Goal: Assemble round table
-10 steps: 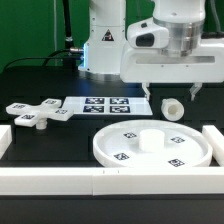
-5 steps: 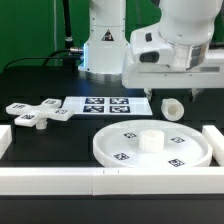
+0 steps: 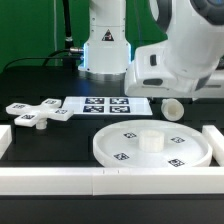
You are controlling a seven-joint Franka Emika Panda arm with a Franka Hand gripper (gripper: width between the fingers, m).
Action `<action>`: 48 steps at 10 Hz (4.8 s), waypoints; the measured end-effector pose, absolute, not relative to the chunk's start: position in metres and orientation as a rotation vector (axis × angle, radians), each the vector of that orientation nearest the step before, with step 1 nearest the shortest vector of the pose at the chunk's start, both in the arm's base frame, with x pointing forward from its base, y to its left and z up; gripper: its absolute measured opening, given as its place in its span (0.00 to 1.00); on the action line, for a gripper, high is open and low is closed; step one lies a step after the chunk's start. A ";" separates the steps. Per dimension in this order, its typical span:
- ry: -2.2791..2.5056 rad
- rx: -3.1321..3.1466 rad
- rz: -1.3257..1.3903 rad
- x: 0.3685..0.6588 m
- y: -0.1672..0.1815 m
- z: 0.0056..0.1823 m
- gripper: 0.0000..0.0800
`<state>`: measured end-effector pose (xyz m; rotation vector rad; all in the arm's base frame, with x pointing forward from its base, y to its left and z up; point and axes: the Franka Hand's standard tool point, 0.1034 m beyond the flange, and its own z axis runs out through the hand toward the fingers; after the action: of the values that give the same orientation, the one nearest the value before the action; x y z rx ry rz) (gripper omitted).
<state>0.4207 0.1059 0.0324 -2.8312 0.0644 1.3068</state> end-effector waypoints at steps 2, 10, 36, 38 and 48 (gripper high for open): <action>0.056 -2.771 1.435 0.420 0.105 0.023 0.81; 0.059 -2.766 1.452 0.415 0.106 0.006 0.81; -0.352 -3.052 -0.140 0.553 0.059 0.120 0.51; -0.353 -3.059 -0.306 0.554 0.054 0.116 0.51; -0.515 -3.062 -0.631 0.561 0.037 0.102 0.51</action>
Offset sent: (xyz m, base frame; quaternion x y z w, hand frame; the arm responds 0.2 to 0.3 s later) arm -0.0012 0.0029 -0.0102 0.0030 0.0092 0.0071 0.9999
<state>0.5606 0.0369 0.1021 -3.0617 -0.5153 -0.6307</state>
